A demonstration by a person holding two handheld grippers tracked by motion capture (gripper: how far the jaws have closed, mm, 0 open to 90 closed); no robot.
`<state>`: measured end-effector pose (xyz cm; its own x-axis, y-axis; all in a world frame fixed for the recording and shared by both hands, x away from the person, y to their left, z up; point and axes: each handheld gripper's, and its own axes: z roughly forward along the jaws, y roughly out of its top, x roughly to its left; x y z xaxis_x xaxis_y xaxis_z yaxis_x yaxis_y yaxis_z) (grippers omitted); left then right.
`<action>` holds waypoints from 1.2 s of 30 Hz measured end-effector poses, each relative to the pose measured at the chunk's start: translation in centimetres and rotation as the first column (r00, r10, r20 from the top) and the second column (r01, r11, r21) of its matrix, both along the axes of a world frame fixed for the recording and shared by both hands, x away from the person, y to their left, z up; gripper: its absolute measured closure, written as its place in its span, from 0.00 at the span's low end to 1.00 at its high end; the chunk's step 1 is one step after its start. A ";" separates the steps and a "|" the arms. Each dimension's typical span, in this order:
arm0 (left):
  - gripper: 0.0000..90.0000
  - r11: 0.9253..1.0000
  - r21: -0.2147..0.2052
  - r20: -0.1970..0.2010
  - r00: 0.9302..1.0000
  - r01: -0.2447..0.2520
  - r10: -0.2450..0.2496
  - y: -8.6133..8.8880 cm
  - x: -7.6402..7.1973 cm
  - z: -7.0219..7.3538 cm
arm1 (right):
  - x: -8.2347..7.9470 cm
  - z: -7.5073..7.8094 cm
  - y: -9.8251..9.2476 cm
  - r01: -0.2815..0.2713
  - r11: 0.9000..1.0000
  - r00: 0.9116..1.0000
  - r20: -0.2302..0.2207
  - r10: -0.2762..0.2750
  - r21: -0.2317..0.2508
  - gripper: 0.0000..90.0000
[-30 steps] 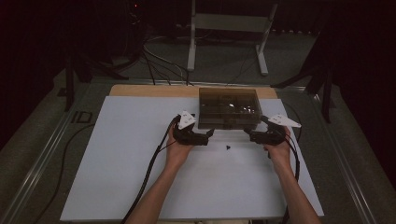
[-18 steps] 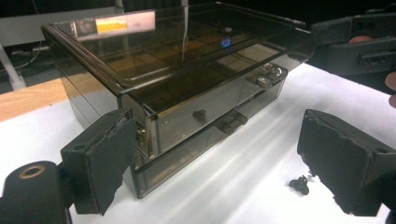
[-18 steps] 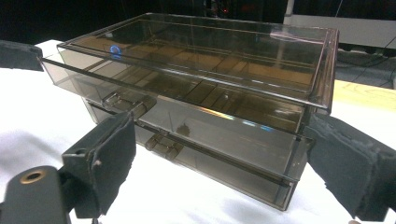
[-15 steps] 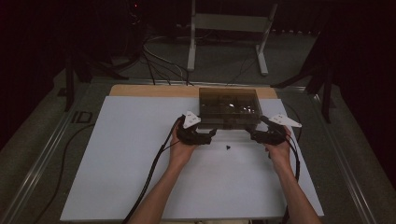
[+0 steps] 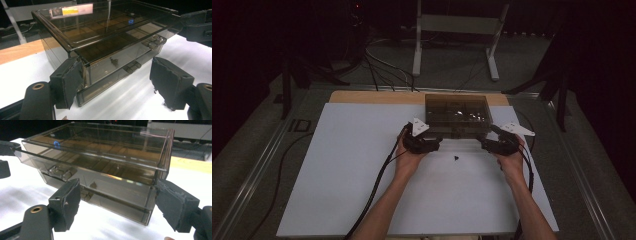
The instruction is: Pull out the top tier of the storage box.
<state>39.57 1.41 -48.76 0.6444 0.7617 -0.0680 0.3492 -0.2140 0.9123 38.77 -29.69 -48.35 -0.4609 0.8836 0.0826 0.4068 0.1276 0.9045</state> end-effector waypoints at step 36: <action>0.76 0.992 0.027 -0.021 0.992 -0.125 0.126 0.4 -0.3 0.2 | -0.5 0.0 -0.4 0.079 0.995 0.997 0.022 -0.078 -0.058 0.64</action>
